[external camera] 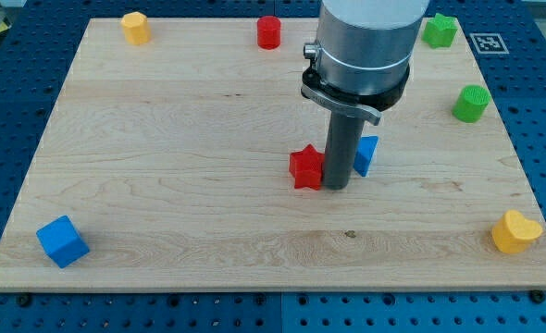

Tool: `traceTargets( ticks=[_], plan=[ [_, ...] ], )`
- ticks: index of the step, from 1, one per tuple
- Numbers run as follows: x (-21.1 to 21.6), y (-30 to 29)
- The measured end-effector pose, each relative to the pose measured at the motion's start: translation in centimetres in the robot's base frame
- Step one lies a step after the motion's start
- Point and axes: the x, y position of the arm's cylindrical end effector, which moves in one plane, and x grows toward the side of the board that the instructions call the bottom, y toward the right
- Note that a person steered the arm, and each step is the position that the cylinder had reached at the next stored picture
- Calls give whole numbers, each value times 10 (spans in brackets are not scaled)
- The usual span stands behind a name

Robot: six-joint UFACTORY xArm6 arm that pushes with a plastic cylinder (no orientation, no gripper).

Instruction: Push the red star towards center left

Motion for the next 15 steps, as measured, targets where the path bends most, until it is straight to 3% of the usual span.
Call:
traceTargets(
  ticks=[2,5,7,10,15],
  plan=[
    [-4,-64],
    [-62,-136],
    [-62,-122],
    [-93,-119],
    [-93,-232]
  ],
)
